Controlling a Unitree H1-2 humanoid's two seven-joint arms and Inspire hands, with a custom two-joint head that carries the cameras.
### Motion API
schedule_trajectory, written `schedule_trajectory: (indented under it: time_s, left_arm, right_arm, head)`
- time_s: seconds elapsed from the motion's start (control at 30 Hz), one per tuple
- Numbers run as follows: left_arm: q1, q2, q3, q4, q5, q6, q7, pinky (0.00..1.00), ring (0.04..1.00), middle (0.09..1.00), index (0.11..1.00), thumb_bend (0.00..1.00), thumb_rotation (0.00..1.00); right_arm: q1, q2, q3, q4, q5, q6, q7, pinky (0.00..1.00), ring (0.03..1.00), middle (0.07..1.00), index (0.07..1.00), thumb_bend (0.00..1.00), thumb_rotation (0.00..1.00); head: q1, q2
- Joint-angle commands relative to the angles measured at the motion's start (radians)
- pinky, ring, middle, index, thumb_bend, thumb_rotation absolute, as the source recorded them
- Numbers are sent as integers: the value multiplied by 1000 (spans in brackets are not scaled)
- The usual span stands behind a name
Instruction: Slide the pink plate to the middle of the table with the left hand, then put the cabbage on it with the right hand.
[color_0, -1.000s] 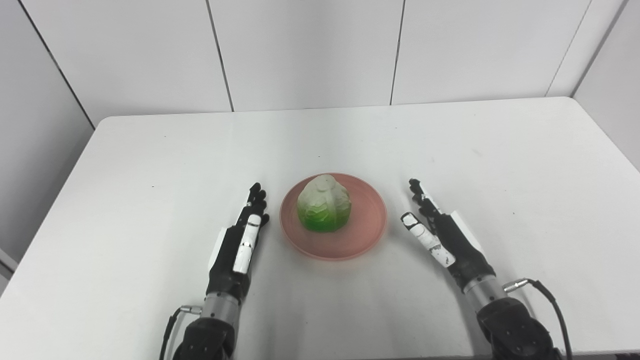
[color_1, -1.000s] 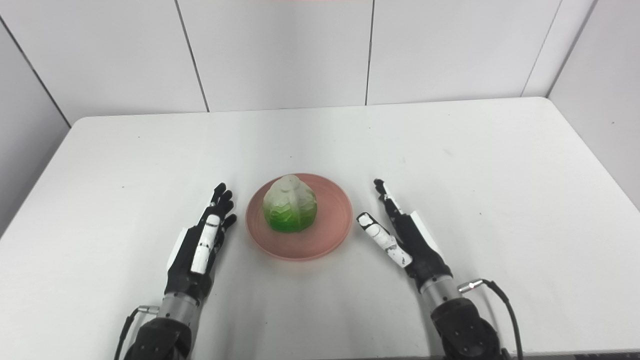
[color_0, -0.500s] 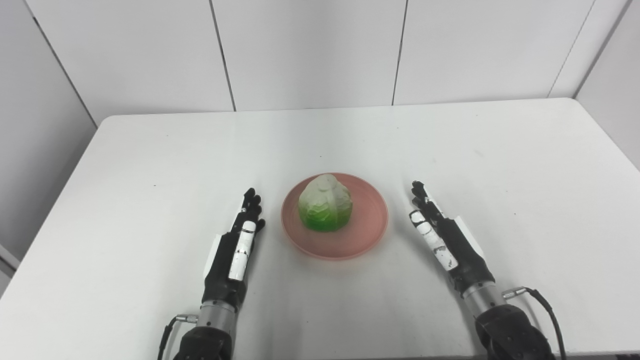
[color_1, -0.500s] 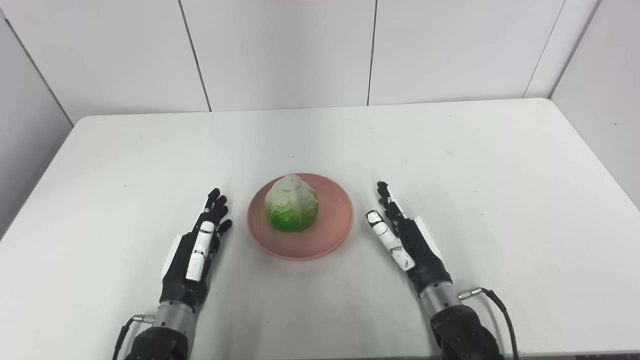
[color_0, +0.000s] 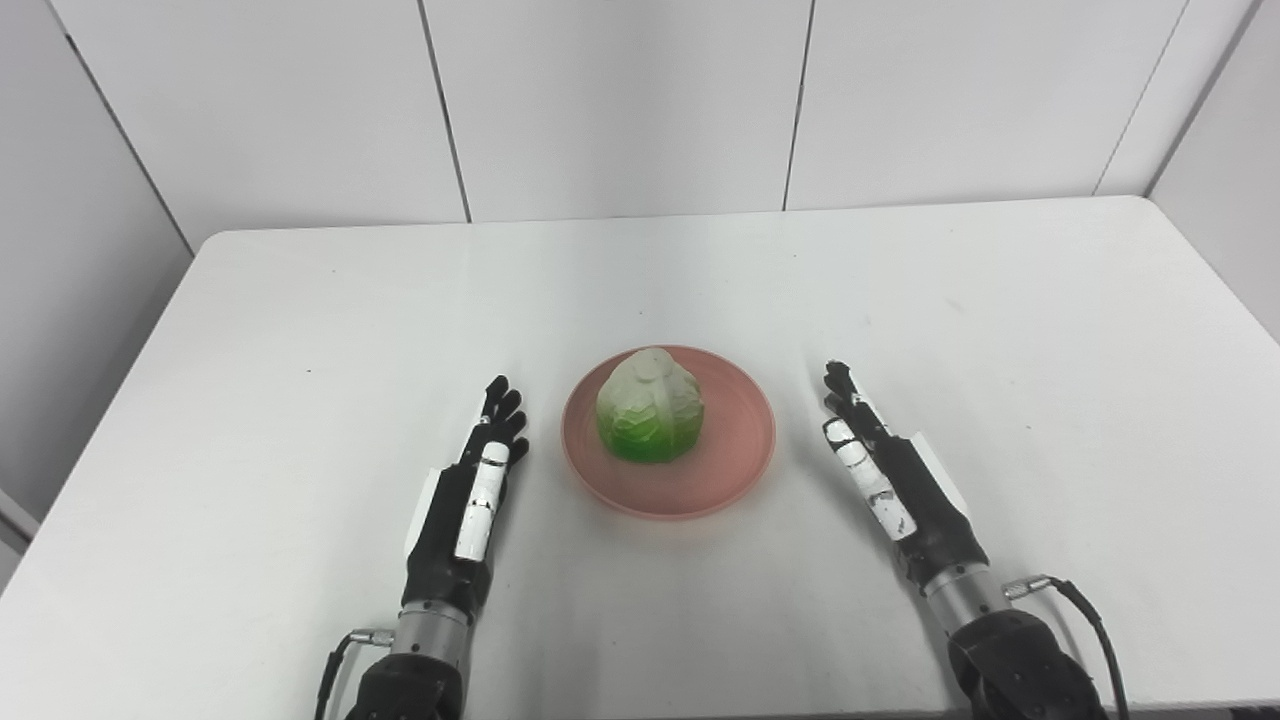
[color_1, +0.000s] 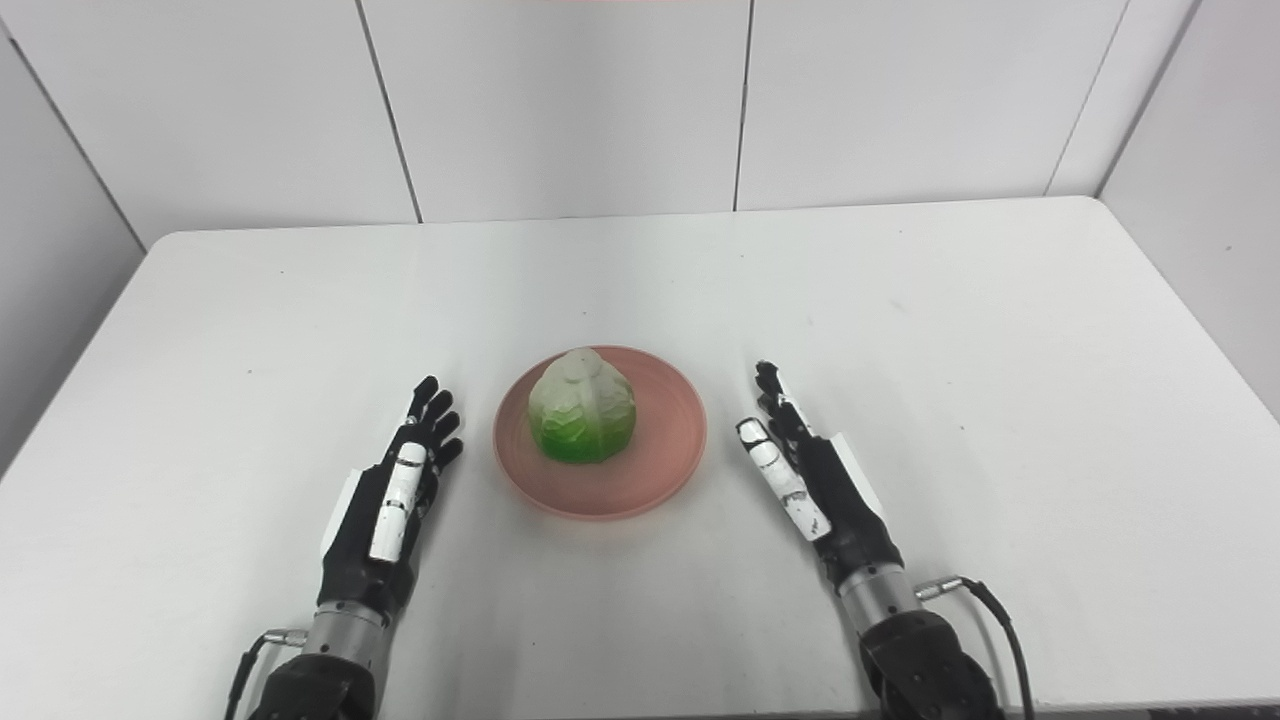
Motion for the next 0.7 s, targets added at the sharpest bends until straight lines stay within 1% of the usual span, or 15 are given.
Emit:
schedule_trajectory:
  time_s: [0.0,0.13,0.2,0.37,0.67]
  left_arm:
    - [-4,-1,11,-3,-6,9,7,961,972,983,980,419,1000]
    - [-3,1,13,-5,-7,12,6,965,972,982,977,415,1000]
    - [-5,1,14,-8,-14,12,4,964,970,980,977,407,1000]
    - [-12,4,23,16,-25,0,6,956,964,973,969,411,1000]
    - [-16,2,14,-1,-20,26,2,956,968,980,975,388,1000]
  right_arm:
    - [-11,2,2,-10,9,-24,-4,999,1000,1000,1000,490,1000]
    - [-11,-2,10,-19,-5,-21,-9,999,1000,1000,1000,482,1000]
    - [-12,1,9,-18,6,-16,-8,1000,1000,1000,1000,481,1000]
    - [-15,3,11,-21,6,-6,-10,1000,1000,1000,1000,463,1000]
    - [-20,-3,12,-17,9,-8,-6,998,1000,1000,1000,462,1000]
  head:
    - [-3,4]
    - [-2,7]
    - [3,9]
    - [3,8]
    - [2,6]
